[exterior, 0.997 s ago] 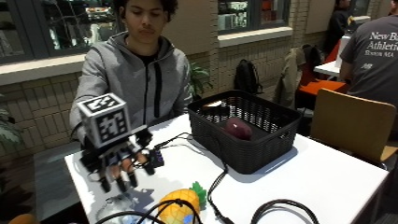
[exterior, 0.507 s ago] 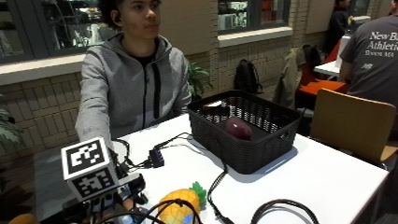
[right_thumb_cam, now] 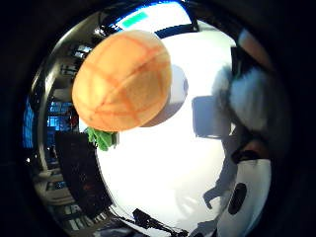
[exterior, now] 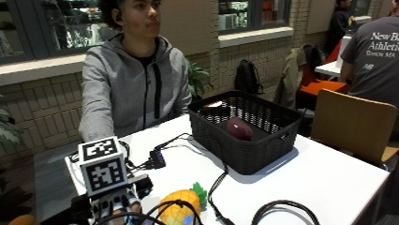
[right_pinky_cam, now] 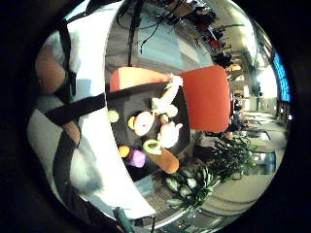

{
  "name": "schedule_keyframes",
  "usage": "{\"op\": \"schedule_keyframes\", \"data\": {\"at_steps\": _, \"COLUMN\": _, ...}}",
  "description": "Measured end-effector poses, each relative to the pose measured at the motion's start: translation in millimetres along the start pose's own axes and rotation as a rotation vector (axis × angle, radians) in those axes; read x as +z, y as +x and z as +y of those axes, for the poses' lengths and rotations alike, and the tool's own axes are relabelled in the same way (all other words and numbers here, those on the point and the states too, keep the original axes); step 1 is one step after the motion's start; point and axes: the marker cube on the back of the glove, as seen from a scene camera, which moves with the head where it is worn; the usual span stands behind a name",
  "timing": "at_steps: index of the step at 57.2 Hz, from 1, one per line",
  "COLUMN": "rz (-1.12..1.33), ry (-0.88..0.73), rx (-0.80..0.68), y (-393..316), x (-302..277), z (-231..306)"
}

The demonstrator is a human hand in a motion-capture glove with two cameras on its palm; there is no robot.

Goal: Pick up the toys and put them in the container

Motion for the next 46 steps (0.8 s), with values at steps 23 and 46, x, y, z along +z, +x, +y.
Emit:
{"op": "schedule_keyframes", "data": {"at_steps": 23, "rz": -0.265, "ry": 0.099, "rx": -0.172, "y": -21, "x": -120, "z": 39}}
{"op": "schedule_keyframes", "data": {"at_steps": 46, "rz": -0.302, "ry": 0.198, "rx": -0.825, "y": -283, "x": -181, "z": 125}}
